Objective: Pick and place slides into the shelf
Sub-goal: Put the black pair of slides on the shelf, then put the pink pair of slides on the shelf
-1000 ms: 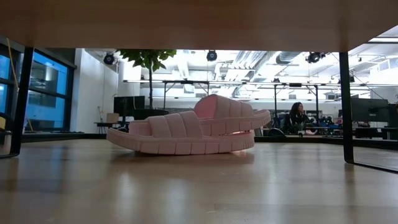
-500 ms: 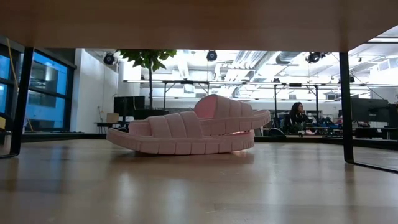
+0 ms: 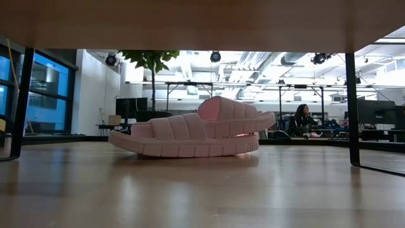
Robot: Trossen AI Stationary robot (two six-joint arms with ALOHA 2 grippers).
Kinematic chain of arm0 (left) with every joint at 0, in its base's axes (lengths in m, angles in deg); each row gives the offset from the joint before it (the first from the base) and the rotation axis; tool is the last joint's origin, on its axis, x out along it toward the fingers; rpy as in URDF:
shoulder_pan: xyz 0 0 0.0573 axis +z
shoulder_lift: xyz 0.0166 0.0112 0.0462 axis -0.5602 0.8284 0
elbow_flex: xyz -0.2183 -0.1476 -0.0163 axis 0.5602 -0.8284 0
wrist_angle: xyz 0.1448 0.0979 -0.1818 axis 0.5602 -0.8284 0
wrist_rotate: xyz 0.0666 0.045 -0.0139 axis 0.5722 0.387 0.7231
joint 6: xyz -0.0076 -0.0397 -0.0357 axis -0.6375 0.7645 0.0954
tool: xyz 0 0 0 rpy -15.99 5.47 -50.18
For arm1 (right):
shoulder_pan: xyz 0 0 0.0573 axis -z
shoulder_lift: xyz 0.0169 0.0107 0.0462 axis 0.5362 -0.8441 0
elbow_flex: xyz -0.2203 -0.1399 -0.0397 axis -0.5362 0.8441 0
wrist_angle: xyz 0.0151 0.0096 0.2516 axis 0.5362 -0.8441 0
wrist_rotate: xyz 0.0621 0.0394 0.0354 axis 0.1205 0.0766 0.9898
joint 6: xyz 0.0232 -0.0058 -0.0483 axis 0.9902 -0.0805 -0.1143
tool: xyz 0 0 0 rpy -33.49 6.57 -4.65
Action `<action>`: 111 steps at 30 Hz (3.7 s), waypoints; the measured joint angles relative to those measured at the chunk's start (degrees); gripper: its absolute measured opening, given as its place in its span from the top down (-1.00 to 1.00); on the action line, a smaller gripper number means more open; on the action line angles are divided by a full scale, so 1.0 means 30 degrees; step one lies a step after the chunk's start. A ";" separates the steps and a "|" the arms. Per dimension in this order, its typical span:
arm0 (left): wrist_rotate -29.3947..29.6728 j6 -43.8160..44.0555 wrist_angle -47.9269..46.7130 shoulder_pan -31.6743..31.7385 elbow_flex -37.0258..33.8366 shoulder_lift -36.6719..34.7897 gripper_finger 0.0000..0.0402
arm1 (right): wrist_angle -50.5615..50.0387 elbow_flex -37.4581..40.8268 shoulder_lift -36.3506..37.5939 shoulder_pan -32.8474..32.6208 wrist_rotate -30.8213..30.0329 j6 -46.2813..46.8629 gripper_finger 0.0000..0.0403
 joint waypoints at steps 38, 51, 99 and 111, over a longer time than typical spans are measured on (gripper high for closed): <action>-0.0507 -0.1212 0.0009 0.0022 -0.0007 0.0539 0.93 | 0.0007 0.0000 -0.0004 -0.0004 0.0195 0.0000 1.00; -0.0495 -0.0563 -0.0106 0.0022 -0.0007 0.0539 0.89 | 0.0007 0.0000 -0.0006 -0.0006 0.0322 0.0000 1.00; 0.4853 -0.1174 -0.3508 0.1443 0.0007 -0.1734 0.86 | -0.0262 0.0007 -0.0007 -0.0007 0.0024 0.0150 1.00; 1.0069 -0.1462 -0.7699 0.1530 0.0456 -0.3842 0.86 | -0.0215 0.0007 -0.0006 0.0000 -0.0579 0.0548 1.00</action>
